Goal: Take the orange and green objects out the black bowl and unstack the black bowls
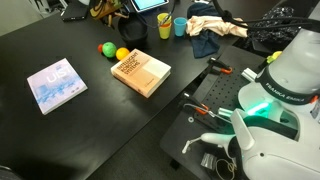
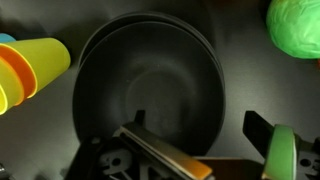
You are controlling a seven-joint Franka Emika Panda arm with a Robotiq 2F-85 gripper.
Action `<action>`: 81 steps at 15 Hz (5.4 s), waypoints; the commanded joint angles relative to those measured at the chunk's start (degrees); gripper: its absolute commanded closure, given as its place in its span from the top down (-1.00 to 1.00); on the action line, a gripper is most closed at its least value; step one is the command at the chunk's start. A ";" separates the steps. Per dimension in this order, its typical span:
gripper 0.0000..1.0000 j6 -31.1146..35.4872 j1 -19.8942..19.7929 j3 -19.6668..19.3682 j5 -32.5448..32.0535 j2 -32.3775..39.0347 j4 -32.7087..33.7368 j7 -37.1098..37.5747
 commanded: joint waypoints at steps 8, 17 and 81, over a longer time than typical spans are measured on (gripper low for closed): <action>0.73 -2.32 -0.11 -1.76 -1.84 6.65 10.37 4.86; -0.78 -3.66 -0.43 -2.92 -2.97 7.14 13.76 5.40; -0.98 49.41 2.56 -4.38 -31.59 -28.66 -66.66 16.73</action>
